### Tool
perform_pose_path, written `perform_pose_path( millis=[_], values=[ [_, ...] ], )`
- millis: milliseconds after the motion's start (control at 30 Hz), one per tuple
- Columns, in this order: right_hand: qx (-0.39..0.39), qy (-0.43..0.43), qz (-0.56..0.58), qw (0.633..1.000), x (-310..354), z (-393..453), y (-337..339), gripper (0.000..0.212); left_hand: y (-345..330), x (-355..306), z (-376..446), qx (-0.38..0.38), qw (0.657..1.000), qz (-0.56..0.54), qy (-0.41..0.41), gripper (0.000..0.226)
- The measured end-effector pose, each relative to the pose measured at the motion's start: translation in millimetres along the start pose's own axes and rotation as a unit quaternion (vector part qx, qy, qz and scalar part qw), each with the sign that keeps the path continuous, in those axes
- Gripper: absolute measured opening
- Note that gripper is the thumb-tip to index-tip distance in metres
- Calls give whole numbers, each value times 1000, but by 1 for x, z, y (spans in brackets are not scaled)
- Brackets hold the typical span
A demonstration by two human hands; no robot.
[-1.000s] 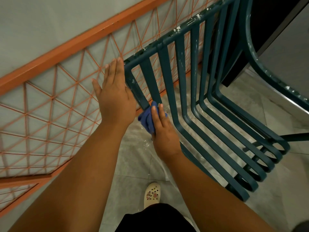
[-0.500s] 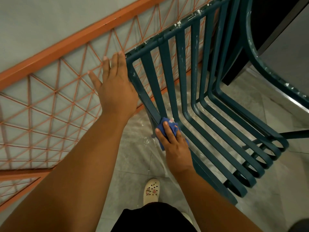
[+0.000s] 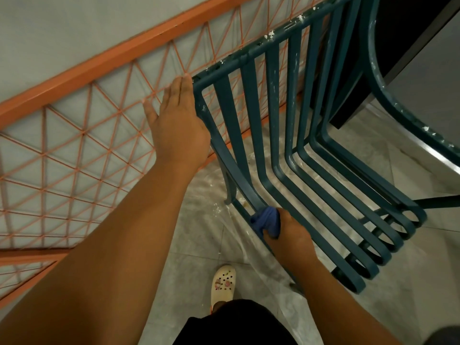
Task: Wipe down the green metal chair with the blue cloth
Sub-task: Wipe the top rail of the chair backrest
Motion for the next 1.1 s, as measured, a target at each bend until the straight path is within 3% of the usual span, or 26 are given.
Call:
perform_pose_path(
  millis=[133, 267, 367, 400, 533, 600, 667, 767, 867, 1000, 1100],
  values=[
    [132, -1, 155, 979, 27, 35, 9, 11, -3, -1, -2, -2, 1000, -15, 6, 72],
    [219, -81, 335, 913, 55, 72, 4, 22, -2, 0, -3, 2, 1000, -14, 5, 74],
    [218, -107, 432, 869, 80, 94, 5, 28, 0, 1, -3, 1, 1000, -15, 6, 76],
    [209, -105, 434, 870, 88, 97, 8, 28, 0, 1, -3, 2, 1000, -14, 5, 77],
    [127, -65, 341, 929, 103, 107, 16, 30, -3, 1, -5, 1, 1000, -11, 0, 78],
    [34, -61, 266, 961, 103, 101, 19, 29, -3, 2, -4, -5, 1000, -12, 4, 76],
    [-49, -58, 228, 971, 104, 87, 21, 25, -3, 4, -4, -9, 1000, -19, 1, 75],
    [-152, -35, 290, 944, 114, 62, 39, 20, 0, 9, -5, -23, 999, -38, -10, 78],
    [-222, 72, 378, 896, 150, 56, 59, 16, 3, 13, -2, -37, 997, -68, -9, 79],
    [-228, 247, 274, 901, 203, 66, 47, 50, 5, 16, 1, -34, 995, -93, -9, 69],
    [-283, 294, 169, 897, 184, 72, 21, 57, 6, 16, 1, -39, 994, -100, -13, 69]
  ],
)
Point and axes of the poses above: each hand's wrist, its own z-axis towards the middle knuckle, its own y-axis out of the back of the hand, x = y × z, the point moved 6 cm from there along z, towards the middle knuckle, and after that the axes turned 1 degree about -y, right-handed, at the moved point
